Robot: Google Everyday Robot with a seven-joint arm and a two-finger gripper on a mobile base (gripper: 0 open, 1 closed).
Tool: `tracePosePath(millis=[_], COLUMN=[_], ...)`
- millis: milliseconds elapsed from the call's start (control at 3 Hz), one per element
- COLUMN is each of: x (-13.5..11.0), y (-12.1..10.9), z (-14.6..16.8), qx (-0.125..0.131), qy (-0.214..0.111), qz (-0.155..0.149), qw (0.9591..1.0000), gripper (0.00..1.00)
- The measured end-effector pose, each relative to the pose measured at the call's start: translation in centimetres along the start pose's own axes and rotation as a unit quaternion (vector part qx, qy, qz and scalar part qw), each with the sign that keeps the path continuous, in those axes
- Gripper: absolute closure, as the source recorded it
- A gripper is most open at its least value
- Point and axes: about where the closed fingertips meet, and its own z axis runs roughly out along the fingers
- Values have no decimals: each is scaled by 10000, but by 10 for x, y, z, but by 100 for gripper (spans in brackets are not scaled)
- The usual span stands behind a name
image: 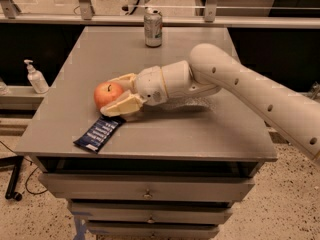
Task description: Move apple near rxbar blueberry
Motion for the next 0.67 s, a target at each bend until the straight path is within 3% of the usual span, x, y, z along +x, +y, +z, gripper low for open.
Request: tracePosePath(millis=[333,667], x=[0,0], y=[-1,-1], z=[-1,-5], qx=[27,87], qy=[1,18], qz=[1,6], qw=[10000,10000], gripper=[0,0])
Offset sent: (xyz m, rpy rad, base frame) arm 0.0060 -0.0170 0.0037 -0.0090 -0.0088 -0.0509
